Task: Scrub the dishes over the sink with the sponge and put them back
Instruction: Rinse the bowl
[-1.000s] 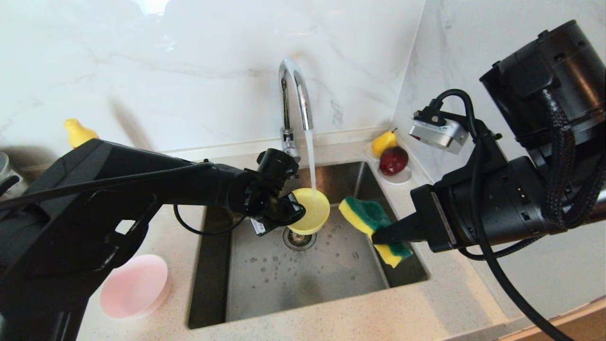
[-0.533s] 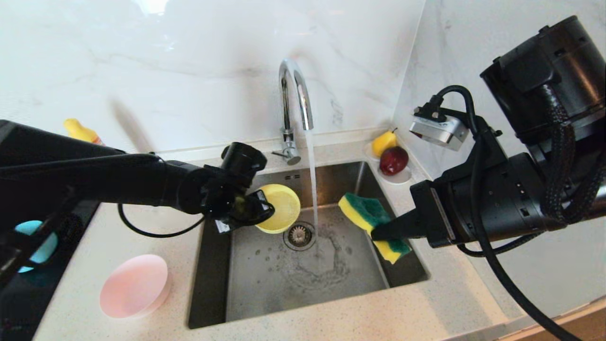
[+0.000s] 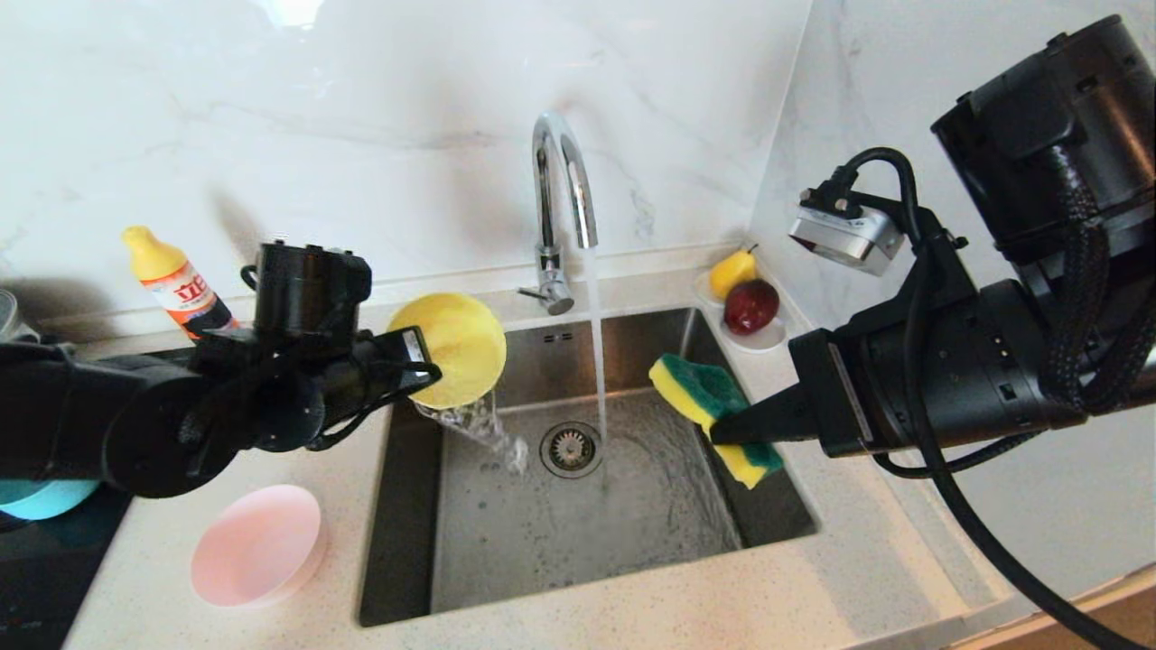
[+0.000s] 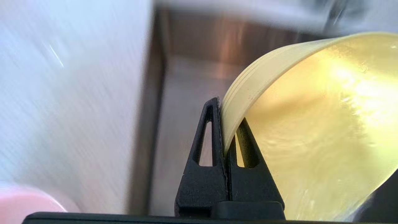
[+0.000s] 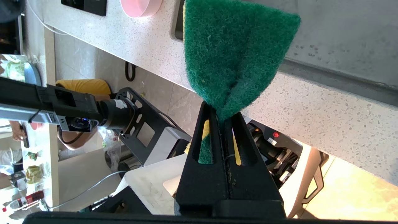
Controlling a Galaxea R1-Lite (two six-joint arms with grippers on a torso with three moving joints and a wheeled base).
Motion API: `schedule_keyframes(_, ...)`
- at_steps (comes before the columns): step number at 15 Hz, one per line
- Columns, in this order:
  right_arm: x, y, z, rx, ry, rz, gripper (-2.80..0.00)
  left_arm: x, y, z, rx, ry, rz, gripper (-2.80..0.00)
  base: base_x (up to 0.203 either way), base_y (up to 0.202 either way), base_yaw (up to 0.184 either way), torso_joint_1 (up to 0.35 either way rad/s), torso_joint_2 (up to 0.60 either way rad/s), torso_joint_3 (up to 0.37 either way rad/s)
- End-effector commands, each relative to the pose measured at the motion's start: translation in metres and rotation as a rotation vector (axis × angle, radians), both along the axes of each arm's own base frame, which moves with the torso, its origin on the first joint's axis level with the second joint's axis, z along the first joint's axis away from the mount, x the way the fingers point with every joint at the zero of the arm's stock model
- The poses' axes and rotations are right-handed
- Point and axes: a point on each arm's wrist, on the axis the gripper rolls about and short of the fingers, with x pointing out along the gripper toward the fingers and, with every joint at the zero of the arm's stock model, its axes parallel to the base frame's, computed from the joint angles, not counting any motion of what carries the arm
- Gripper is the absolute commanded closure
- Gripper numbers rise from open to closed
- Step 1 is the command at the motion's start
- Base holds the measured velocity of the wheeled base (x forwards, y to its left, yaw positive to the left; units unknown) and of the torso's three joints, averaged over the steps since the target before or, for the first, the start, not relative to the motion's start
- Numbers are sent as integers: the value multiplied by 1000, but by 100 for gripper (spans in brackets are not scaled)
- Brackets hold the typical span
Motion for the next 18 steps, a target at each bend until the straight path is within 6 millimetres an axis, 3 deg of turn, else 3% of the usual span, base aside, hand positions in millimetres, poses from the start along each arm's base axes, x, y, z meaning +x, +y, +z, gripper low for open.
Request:
schedule_keyframes(1, -1, -1, -1, -1, 11, 1, 0, -9, 7, 18, -13, -157, 7, 0, 0, 0, 0, 0, 0, 0)
schedule_keyframes(6, -4, -4, 1, 11, 15, 9, 0, -6, 12, 23, 77, -367, 6, 0, 0, 0, 0, 0, 0, 0)
schedule_keyframes(15, -3, -9, -6, -6, 36, -6, 0, -10, 21, 56, 134, -615, -26, 0, 0, 0, 0, 0, 0, 0)
schedule_keyframes(18, -3, -10, -6, -7, 37, -7, 0, -20, 23, 78, 121, -691, -46, 0, 0, 0, 0, 0, 0, 0)
